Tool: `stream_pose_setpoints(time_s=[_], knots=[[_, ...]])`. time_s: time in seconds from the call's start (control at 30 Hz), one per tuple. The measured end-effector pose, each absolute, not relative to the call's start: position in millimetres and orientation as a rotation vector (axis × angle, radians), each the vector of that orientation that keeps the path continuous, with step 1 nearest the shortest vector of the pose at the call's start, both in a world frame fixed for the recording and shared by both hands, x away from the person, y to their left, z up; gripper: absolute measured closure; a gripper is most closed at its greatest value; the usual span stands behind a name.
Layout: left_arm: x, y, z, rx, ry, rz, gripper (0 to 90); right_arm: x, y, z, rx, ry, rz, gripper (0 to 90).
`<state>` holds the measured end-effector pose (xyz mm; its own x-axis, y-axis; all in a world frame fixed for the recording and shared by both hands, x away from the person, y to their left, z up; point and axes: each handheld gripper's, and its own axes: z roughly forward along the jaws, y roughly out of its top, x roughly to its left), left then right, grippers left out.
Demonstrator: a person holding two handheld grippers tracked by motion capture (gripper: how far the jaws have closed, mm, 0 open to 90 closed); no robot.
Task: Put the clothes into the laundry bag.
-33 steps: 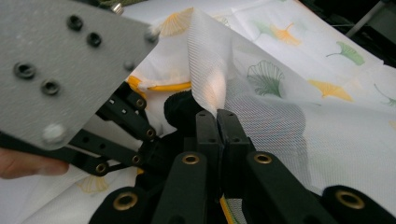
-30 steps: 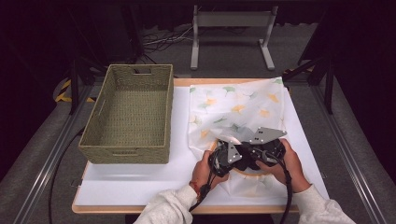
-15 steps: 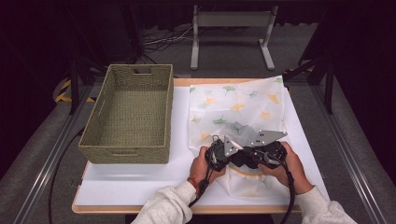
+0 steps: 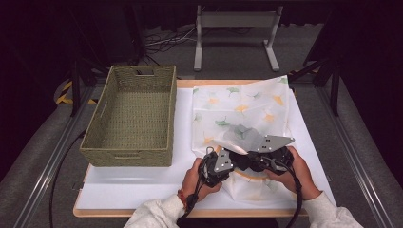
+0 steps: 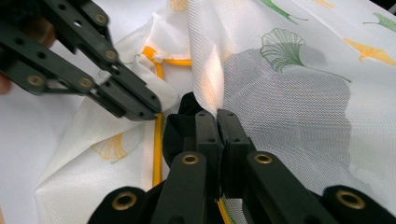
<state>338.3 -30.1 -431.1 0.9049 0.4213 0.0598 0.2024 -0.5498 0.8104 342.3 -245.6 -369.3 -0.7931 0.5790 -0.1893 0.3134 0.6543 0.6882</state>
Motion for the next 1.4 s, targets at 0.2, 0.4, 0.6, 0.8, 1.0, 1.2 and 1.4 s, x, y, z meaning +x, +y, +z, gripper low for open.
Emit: stream_pose_setpoints(time_s=[0.2,0.4,0.6,0.8,1.0,1.2,1.4], knots=[[340,-48,-435,2.153,0.442,0.309,84.5,342,-247,-363,0.708,2.439,0.978,88.4],[348,-66,-438,2.171,0.442,0.349,88.0,342,-248,-356,0.707,2.403,1.021,87.3],[357,-76,-442,2.182,0.455,0.386,89.6,343,-251,-357,0.723,2.395,1.005,88.8],[370,-81,-447,2.181,0.501,0.437,89.7,345,-253,-359,0.742,2.394,0.983,89.1],[377,-81,-448,2.182,0.530,0.466,89.6,346,-252,-362,0.748,2.400,0.966,89.1],[375,-78,-447,2.165,0.537,0.452,89.7,349,-253,-364,0.768,2.411,0.953,89.1],[368,-71,-444,2.173,0.498,0.427,89.7,349,-254,-366,0.768,2.419,0.942,89.0]])
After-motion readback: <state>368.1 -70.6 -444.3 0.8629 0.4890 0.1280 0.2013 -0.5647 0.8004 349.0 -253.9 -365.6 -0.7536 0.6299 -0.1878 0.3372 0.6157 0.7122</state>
